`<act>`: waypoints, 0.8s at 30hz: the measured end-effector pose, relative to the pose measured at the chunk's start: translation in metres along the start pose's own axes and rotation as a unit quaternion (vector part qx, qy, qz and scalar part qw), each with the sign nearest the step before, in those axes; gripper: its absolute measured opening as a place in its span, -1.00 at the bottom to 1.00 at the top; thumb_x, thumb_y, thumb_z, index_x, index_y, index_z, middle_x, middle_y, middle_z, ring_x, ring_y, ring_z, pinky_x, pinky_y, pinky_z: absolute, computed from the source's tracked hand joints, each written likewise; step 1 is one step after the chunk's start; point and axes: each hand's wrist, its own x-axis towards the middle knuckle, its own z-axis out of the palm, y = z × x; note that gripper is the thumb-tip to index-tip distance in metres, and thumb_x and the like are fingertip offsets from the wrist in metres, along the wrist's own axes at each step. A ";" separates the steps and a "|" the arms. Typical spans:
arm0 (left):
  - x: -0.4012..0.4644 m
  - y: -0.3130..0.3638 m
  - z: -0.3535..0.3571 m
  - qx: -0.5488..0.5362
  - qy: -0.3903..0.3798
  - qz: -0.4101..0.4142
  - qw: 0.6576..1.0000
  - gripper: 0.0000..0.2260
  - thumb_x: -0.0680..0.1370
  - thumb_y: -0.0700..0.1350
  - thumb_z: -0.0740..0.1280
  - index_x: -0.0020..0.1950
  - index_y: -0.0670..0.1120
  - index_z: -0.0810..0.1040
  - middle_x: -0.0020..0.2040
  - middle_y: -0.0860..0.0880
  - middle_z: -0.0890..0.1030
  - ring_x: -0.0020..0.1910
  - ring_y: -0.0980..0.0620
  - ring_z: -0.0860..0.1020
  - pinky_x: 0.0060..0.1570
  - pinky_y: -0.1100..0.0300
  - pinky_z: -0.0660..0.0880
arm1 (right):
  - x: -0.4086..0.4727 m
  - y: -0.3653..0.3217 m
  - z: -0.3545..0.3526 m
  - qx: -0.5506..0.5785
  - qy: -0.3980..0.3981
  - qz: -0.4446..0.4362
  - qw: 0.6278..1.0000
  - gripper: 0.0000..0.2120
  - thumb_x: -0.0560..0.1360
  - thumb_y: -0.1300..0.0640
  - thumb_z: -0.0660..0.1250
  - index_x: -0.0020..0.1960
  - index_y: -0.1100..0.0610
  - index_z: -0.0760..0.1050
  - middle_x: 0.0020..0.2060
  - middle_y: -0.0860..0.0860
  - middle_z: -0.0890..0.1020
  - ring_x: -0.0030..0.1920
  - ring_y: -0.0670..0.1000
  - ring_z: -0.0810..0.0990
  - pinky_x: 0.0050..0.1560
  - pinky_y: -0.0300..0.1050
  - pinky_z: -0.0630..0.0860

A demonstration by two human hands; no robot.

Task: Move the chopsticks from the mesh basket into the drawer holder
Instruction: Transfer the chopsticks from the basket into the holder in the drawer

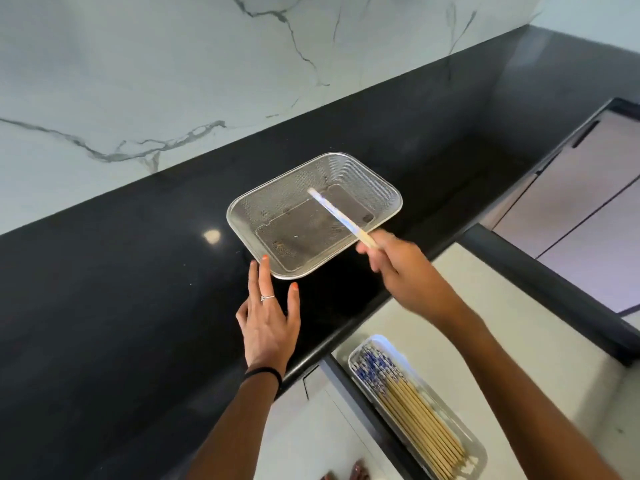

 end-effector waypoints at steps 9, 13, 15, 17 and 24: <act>-0.004 -0.002 0.001 -0.012 0.004 0.020 1.000 -0.39 0.64 0.15 0.09 0.60 0.04 -0.09 0.62 -0.02 0.02 0.29 -0.11 0.46 0.39 -0.12 0.23 | -0.156 0.094 0.053 -0.071 -0.043 0.296 0.952 -0.78 0.50 0.34 0.18 0.05 0.17 0.53 -0.13 0.09 0.67 -0.08 0.17 0.64 -0.02 0.06 0.57; -0.008 -0.002 -0.002 -0.013 -0.006 0.052 0.999 -0.40 0.66 0.09 0.11 0.61 0.01 -0.11 0.62 -0.06 0.01 0.31 -0.11 0.47 0.43 -0.15 0.21 | -0.176 0.102 0.083 -0.152 -0.115 0.362 0.913 -0.71 0.59 0.15 0.14 0.29 0.06 0.44 0.12 0.13 0.59 0.13 0.18 0.57 0.07 -0.05 0.49; -0.009 -0.003 -0.002 -0.014 -0.010 0.060 0.998 -0.41 0.66 0.07 0.12 0.61 0.00 -0.10 0.61 -0.07 0.02 0.34 -0.15 0.45 0.44 -0.17 0.21 | -0.179 0.105 0.093 -0.201 -0.147 0.373 0.894 -0.68 0.60 0.14 0.12 0.32 0.03 0.40 0.19 0.10 0.56 0.18 0.14 0.57 0.14 -0.06 0.48; -0.009 -0.004 -0.001 -0.012 -0.012 0.059 0.998 -0.41 0.67 0.06 0.12 0.61 -0.02 -0.09 0.61 -0.08 0.02 0.34 -0.16 0.44 0.45 -0.18 0.21 | -0.178 0.109 0.100 -0.247 -0.171 0.359 0.884 -0.68 0.58 0.19 0.11 0.30 0.03 0.41 0.19 0.07 0.57 0.17 0.11 0.58 0.17 -0.05 0.49; -0.008 -0.004 -0.001 -0.012 -0.010 0.063 0.998 -0.42 0.67 0.04 0.13 0.60 -0.03 -0.06 0.61 -0.10 0.05 0.28 -0.13 0.48 0.43 -0.20 0.23 | -0.161 0.120 0.114 -0.355 -0.190 0.297 0.866 -0.73 0.58 0.26 0.09 0.23 0.11 0.42 0.12 0.04 0.62 0.10 0.09 0.64 0.06 -0.05 0.53</act>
